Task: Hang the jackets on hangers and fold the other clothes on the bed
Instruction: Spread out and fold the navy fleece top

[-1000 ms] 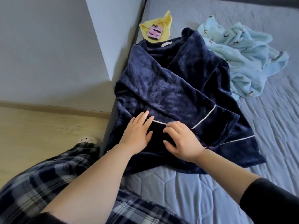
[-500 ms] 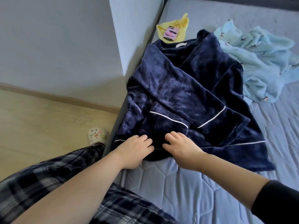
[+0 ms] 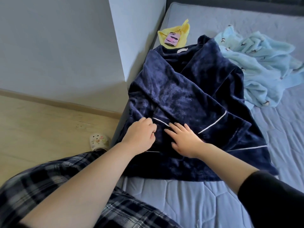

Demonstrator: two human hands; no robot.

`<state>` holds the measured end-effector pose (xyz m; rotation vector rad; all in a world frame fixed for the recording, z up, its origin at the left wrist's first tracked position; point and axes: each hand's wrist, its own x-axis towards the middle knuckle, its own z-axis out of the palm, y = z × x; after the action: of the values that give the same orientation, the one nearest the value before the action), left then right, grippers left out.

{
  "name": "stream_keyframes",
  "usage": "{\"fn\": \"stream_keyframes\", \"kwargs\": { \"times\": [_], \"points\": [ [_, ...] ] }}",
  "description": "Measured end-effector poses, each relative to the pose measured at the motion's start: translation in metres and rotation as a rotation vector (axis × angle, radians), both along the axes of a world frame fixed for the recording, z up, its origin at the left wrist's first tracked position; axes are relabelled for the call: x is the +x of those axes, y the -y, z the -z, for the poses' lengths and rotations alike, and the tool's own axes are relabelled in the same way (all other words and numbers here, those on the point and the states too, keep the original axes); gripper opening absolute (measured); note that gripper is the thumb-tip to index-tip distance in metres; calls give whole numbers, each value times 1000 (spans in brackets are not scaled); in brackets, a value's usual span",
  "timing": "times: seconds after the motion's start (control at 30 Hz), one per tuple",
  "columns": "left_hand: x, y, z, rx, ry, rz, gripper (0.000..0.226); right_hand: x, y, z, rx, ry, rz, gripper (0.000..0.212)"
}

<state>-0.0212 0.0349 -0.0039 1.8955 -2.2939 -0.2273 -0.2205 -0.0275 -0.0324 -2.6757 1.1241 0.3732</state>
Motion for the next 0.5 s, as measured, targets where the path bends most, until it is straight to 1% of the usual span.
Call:
{"fn": "stream_keyframes", "kwargs": {
  "times": [0.03, 0.07, 0.1, 0.13, 0.2, 0.23, 0.27, 0.33, 0.37, 0.4, 0.43, 0.47, 0.5],
  "points": [
    [0, 2, 8, 26, 25, 3, 28, 1, 1, 1, 22, 62, 22, 55],
    [0, 4, 16, 78, 46, 0, 39, 1, 4, 0, 12, 184, 76, 51],
    [1, 8, 21, 109, 67, -13, 46, 2, 9, -1, -39, 284, 135, 48],
    [1, 12, 25, 107, 82, -21, 47, 2, 13, -2, -109, 320, 192, 48],
    [-1, 21, 27, 50, 75, -44, 45, 3, 20, -5, -222, 291, 247, 50],
    [-4, 27, 27, 15, 58, -56, 42, 3, 23, -6, -227, 320, 260, 48],
    [-7, 35, 24, -23, 27, -66, 39, 3, 25, -6, -220, 414, 276, 43],
    [-13, 52, 18, -110, -70, -72, 33, 3, 29, -8, -260, 688, 325, 31],
    [-14, 61, 15, -158, -118, -71, 30, 4, 35, -10, -297, 796, 371, 30],
    [-14, 69, 13, -204, -161, -72, 29, 5, 43, -12, -330, 863, 434, 30],
    [-12, 78, 13, -244, -194, -78, 30, 6, 52, -13, -344, 885, 508, 30],
    [-9, 86, 14, -273, -215, -90, 31, 8, 64, -13, -318, 855, 564, 30],
    [-6, 95, 16, -284, -222, -105, 34, 10, 77, -12, -240, 763, 582, 30]
  ]
}}
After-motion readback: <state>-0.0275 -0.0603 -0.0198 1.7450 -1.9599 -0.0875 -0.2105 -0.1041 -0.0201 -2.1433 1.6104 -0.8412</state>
